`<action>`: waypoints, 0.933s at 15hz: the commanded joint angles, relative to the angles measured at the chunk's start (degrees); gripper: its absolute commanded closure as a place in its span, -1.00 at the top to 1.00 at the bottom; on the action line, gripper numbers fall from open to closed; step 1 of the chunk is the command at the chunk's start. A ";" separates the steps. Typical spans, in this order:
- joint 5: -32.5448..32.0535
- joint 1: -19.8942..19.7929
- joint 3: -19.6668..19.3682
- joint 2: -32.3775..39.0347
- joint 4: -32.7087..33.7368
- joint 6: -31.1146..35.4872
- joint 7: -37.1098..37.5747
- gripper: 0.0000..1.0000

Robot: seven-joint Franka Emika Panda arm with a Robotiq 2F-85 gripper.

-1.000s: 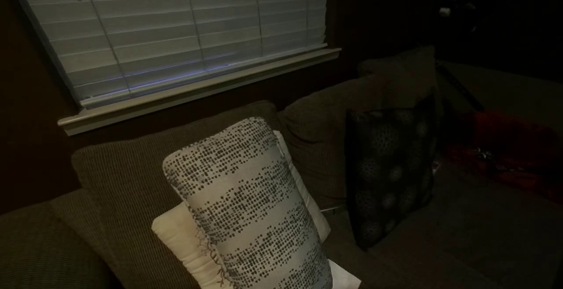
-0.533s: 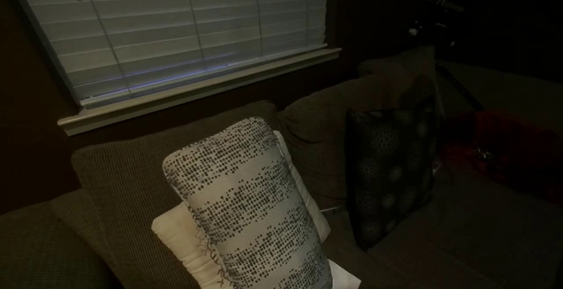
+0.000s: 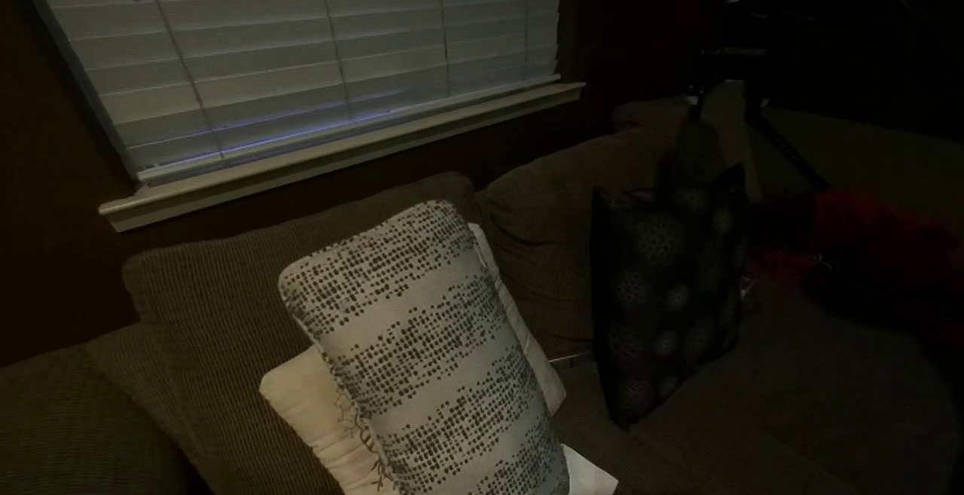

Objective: Move the black pillow to the seat

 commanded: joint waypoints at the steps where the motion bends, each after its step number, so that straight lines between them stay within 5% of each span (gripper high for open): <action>1: -0.46 -1.85 1.85 5.39 4.99 -1.54 0.01 1.00; 14: 1.12 -1.64 2.64 13.24 1.42 21.25 6.66 1.00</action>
